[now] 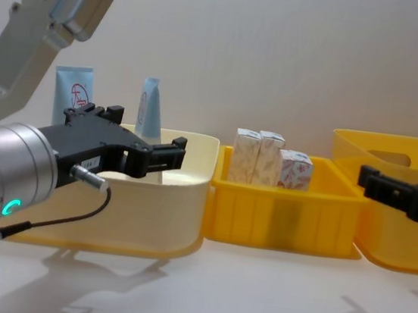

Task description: Bimanual collaborative sorting of washing and personal care products

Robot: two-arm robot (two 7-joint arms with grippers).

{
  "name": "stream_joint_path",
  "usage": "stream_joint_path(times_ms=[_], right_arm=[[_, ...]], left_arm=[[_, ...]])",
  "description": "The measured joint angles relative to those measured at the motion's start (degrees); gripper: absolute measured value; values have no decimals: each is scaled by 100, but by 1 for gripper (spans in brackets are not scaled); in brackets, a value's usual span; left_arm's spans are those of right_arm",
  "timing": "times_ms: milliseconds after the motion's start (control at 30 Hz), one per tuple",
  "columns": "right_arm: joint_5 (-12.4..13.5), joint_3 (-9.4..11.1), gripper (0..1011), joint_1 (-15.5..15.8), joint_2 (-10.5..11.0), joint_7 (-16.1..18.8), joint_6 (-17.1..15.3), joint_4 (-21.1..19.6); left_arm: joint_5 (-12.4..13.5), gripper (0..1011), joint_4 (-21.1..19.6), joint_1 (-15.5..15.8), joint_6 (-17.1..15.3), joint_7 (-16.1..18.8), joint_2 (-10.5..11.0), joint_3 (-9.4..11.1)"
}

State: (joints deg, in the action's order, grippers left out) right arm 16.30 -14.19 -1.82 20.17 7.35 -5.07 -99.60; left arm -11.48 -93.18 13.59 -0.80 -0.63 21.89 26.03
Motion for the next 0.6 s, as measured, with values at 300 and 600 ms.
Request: stream_joint_path(times_ms=[300, 600], right_arm=[[185, -56, 1001, -255, -68, 175, -629, -1], [359, -31, 1001, -627, -388, -69, -1588, -168]], left_arm=[[0, 1002, 0, 0, 0, 0, 0, 0], [0, 1002, 0, 0, 0, 0, 0, 0]])
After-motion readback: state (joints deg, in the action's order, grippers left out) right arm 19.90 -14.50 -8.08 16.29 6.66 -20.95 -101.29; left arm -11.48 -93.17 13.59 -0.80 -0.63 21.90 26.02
